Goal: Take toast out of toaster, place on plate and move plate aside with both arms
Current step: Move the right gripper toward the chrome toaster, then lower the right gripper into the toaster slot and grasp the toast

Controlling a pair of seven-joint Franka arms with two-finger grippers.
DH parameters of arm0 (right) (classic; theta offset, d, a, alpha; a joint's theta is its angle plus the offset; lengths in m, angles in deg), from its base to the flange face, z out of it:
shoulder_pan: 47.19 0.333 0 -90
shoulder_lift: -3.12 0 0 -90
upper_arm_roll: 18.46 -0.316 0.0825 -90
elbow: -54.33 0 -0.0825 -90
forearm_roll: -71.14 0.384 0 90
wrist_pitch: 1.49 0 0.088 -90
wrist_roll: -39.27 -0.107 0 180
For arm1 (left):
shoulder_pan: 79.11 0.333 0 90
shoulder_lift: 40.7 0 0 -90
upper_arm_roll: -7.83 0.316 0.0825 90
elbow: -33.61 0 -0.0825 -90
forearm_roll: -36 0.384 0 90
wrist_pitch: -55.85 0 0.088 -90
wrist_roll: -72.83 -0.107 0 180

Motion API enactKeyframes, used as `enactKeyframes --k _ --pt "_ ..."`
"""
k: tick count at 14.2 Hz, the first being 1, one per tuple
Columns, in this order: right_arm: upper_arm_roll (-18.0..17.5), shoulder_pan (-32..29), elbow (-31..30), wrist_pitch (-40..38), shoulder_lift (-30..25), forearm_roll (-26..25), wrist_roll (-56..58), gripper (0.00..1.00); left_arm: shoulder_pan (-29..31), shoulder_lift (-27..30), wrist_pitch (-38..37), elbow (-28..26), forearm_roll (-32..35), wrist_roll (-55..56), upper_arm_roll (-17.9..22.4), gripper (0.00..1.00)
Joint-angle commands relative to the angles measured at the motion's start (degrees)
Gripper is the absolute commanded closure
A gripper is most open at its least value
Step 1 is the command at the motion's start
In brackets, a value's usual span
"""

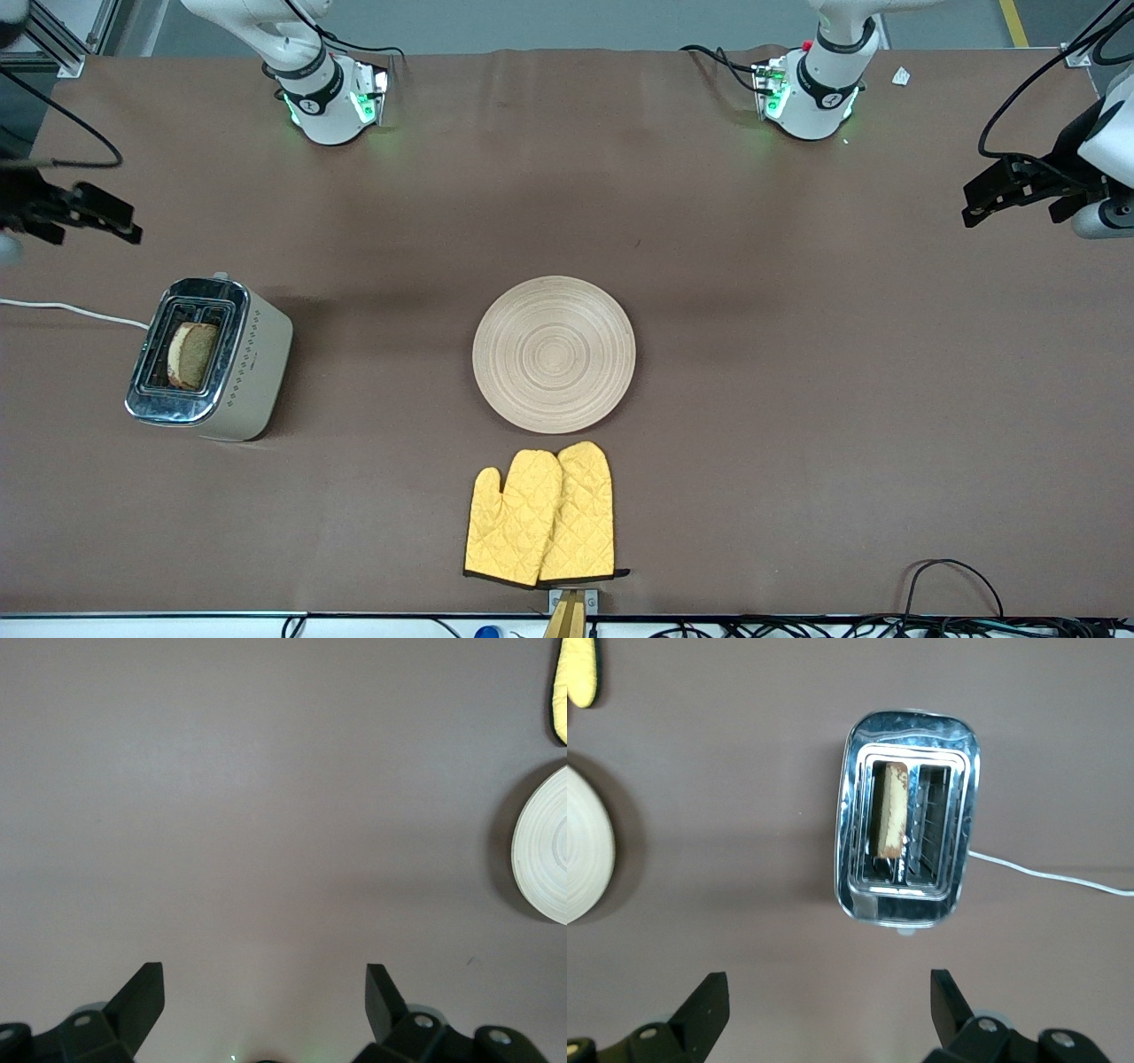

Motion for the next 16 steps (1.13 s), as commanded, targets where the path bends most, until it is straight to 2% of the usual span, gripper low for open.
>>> enactKeyframes --k 1,10,16 --pt "-0.36 -0.6 -7.31 6.53 -0.05 0.94 -0.05 0.0 0.2 -0.05 -0.91 0.76 -0.11 -0.42 0.16 0.0" --pt "-0.18 -1.04 -7.85 15.94 10.85 -0.02 0.03 0.0 0.29 0.21 -0.91 0.76 0.07 -1.03 0.6 0.0" --pt "-0.18 -2.27 -7.67 20.78 14.37 -0.02 0.21 0.0 0.29 0.12 -0.91 0.76 -0.02 -1.12 0.6 0.0"
